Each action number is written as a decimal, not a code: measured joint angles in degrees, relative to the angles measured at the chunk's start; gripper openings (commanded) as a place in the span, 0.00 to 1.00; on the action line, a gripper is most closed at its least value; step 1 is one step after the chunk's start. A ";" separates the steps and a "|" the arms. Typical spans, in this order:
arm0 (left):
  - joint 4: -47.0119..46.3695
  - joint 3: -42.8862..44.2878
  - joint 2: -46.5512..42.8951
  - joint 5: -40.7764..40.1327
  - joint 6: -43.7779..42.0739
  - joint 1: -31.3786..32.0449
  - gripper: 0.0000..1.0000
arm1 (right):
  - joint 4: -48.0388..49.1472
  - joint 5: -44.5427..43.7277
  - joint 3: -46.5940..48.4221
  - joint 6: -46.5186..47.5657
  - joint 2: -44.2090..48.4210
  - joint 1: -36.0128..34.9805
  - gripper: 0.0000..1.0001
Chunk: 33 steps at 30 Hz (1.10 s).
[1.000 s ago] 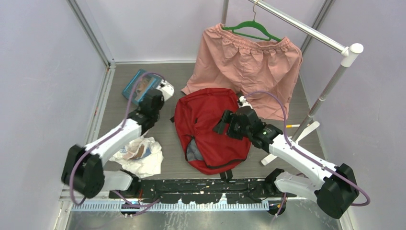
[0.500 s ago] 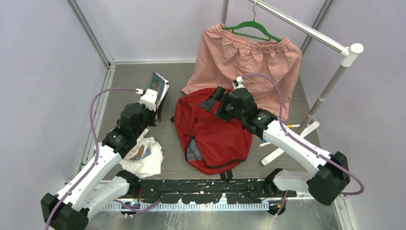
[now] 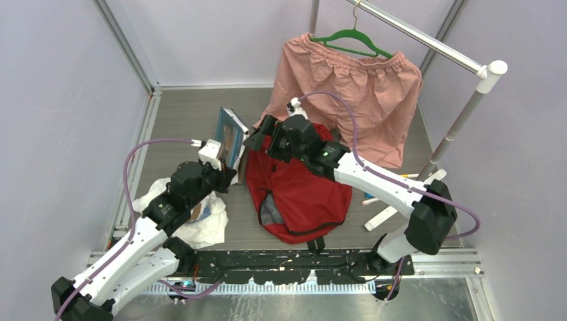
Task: Pack the student bag
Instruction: Pick up the book from the center of the board.
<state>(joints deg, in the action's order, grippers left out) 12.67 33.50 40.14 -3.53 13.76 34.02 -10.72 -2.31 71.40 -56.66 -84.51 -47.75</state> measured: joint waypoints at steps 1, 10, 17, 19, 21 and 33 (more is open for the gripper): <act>-0.02 0.00 0.09 0.13 0.46 0.00 0.00 | 0.48 -0.48 0.09 0.81 -0.63 -0.70 1.00; -0.22 0.00 1.25 1.31 2.36 0.22 0.00 | 0.61 -5.05 2.75 7.43 -5.90 -4.98 1.00; -0.24 0.00 1.01 1.81 2.78 0.44 0.00 | 0.39 -4.98 8.79 10.47 -15.30 -7.08 0.87; -0.24 0.00 0.87 2.32 2.86 0.44 0.00 | 0.35 -4.74 10.12 10.95 -17.75 -7.56 0.78; 0.28 0.00 0.85 2.14 2.89 0.37 0.00 | 0.44 -4.61 10.88 11.39 -18.78 -7.78 0.64; 5.09 4.00 -1.09 5.09 3.15 0.74 0.65 | 0.59 -3.72 8.07 12.15 -16.87 -7.43 0.01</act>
<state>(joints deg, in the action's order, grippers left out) 17.76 37.50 39.05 1.56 16.91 34.76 -10.13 -6.02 79.46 -44.51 -101.38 -55.18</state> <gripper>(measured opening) 0.558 0.096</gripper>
